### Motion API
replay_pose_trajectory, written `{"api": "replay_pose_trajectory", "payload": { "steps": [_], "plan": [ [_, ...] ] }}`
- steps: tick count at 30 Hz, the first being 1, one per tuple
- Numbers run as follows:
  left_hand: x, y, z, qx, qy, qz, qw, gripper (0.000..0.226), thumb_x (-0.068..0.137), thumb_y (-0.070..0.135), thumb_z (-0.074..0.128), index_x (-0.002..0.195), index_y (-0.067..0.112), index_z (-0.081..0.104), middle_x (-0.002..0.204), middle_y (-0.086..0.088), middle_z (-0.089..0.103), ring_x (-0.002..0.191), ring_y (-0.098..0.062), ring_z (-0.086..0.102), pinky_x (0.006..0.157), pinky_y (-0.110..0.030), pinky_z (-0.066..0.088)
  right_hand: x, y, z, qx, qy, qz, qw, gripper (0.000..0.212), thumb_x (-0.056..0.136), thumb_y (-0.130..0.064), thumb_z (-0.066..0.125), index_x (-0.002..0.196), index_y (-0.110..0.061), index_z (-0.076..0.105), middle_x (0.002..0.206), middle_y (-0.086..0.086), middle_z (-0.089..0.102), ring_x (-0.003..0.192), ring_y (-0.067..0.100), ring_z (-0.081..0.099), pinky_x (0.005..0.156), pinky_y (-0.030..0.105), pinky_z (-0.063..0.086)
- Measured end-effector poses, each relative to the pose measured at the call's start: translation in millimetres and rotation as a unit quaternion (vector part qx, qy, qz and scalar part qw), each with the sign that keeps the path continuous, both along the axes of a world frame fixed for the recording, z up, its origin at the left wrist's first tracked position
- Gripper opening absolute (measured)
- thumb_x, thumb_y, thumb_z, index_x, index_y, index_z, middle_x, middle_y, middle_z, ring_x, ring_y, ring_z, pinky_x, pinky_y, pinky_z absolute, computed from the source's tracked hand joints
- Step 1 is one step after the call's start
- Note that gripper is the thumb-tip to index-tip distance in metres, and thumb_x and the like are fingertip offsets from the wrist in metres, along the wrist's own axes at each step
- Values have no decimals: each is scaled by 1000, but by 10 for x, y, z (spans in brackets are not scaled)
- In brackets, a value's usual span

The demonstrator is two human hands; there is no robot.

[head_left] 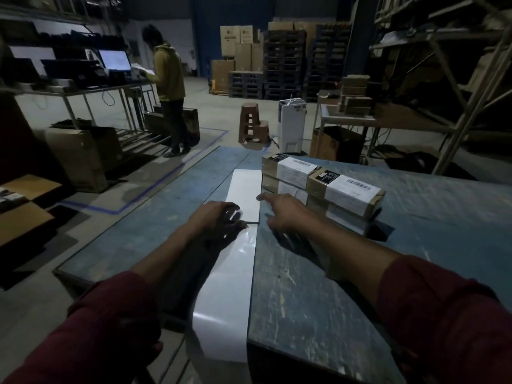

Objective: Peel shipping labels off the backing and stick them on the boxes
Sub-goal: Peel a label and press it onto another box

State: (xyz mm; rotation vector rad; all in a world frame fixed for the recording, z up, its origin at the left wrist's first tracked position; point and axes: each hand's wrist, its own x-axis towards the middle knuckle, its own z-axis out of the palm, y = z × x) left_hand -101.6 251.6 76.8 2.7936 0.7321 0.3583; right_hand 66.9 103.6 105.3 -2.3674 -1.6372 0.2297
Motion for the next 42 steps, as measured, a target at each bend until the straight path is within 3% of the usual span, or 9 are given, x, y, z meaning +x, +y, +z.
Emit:
{"api": "replay_pose_trajectory", "payload": {
  "steps": [5, 9, 16, 19, 23, 26, 29, 34, 42],
  "plan": [
    [-199, -140, 70, 75, -67, -28, 994, 40, 74, 50, 55, 95, 26, 79, 71, -5, 75, 67, -32, 70, 68, -33, 55, -69, 196, 1, -33, -3, 95, 995, 78, 85, -25, 80, 155, -29, 45, 125, 8, 69, 109, 25, 65, 84, 34, 51],
    [-371, 52, 295, 130, -194, -45, 971, 11, 95, 15, 70, 101, 15, 79, 78, -9, 76, 65, -29, 71, 62, -32, 51, -99, 280, 74, 80, 92, 113, 986, 55, 91, -18, 77, 143, -25, 59, 124, 3, 74, 109, 17, 71, 95, 38, 58],
    [-348, 54, 297, 173, -481, 150, 846, 40, 99, 37, 62, 119, 4, 59, 110, -18, 59, 105, -31, 53, 89, -36, 40, -134, 676, 678, 260, 198, 26, 945, 56, 94, -12, 73, 144, -19, 50, 103, 9, 78, 90, 26, 75, 79, 43, 62],
    [-246, 11, 30, 129, -452, 176, 865, 48, 90, 41, 68, 120, 6, 56, 115, -18, 55, 111, -32, 49, 94, -42, 41, -73, 895, 895, 275, 320, -30, 906, 55, 94, -6, 70, 143, -19, 48, 99, 8, 73, 84, 30, 71, 68, 44, 62],
    [31, 214, 54, -243, -473, 237, 813, 91, 83, 37, 85, 154, 15, 33, 158, -13, 34, 144, -27, 35, 117, -44, 36, 8, 1143, 929, 283, 432, -78, 853, 51, 96, -7, 70, 141, -21, 51, 123, 11, 67, 92, 25, 71, 63, 37, 61],
    [187, 528, 42, -415, -449, 131, 780, 64, 85, 31, 84, 140, 11, 57, 144, -11, 59, 132, -27, 56, 103, -39, 48, 83, 1235, 838, 284, 479, -91, 826, 51, 97, -9, 70, 143, -19, 51, 131, 11, 65, 106, 29, 70, 67, 38, 61],
    [343, 653, 39, -392, -452, 79, 797, 12, 91, 16, 78, 96, 7, 74, 99, -10, 76, 86, -14, 73, 84, -33, 53, 175, 1257, 785, 308, 493, -103, 807, 44, 99, -22, 71, 139, -17, 53, 127, 11, 66, 110, 29, 68, 85, 47, 61],
    [564, 902, 324, -331, -440, 120, 826, 23, 92, 40, 74, 89, 17, 75, 97, -11, 79, 85, -23, 76, 76, -43, 62, 306, 1152, 452, 275, 420, -119, 856, 77, 80, -58, 81, 141, -22, 50, 127, 6, 67, 110, 25, 64, 87, 40, 51],
    [757, 1296, 335, -370, -335, 141, 855, 40, 82, 46, 79, 87, 6, 77, 93, -18, 78, 96, -45, 73, 82, -52, 61, 216, 1202, -128, 213, 411, -152, 873, 65, 87, -11, 80, 140, -26, 45, 111, 14, 72, 97, 28, 74, 76, 42, 62]
  ]
}}
